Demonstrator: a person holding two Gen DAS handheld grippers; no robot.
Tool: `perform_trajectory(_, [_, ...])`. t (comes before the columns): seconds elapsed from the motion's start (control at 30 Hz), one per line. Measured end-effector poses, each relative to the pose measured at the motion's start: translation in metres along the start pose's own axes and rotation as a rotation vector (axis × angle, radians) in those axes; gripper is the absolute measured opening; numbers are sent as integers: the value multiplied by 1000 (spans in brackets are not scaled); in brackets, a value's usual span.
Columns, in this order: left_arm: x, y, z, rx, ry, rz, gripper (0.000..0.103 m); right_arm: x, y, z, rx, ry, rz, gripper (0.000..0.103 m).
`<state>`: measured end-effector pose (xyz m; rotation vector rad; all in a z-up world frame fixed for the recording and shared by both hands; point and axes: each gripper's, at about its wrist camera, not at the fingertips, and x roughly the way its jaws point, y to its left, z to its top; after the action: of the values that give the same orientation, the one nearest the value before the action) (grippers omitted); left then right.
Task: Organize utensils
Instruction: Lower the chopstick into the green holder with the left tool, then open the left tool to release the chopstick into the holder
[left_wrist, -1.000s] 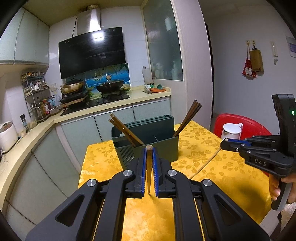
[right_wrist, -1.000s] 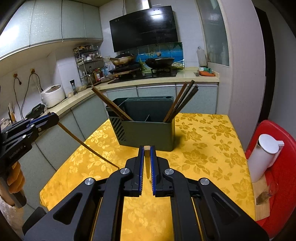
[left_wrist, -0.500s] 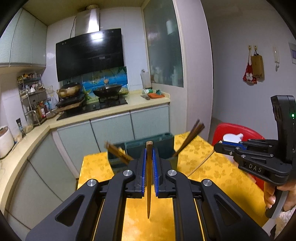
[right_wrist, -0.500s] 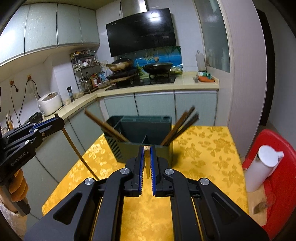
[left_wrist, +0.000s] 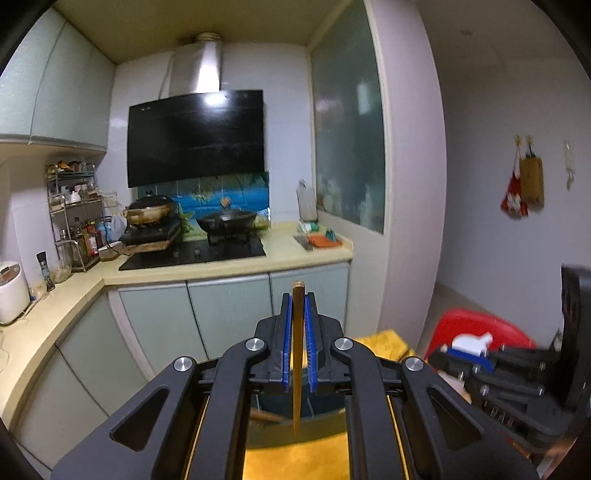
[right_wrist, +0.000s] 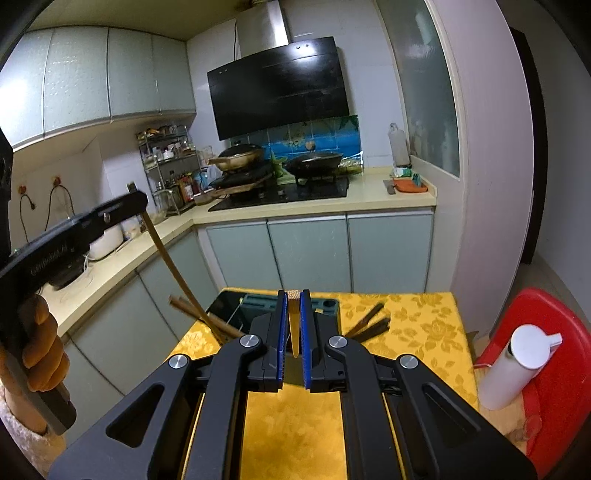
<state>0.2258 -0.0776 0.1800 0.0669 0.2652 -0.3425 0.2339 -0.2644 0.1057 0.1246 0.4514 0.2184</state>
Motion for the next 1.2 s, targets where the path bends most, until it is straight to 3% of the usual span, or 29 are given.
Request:
perform_trajectory(0.3, [41, -5, 12, -46, -34, 36, 6, 39, -3, 9, 1, 57, -45, 7])
perform_trajectory(0.63, [83, 4, -35, -45, 53, 69, 6, 83, -6, -2, -2, 160, -83, 7])
perform_trajectory(1.2, [94, 18, -69, -41, 114, 100, 7, 120, 4, -22, -22, 182, -138, 7])
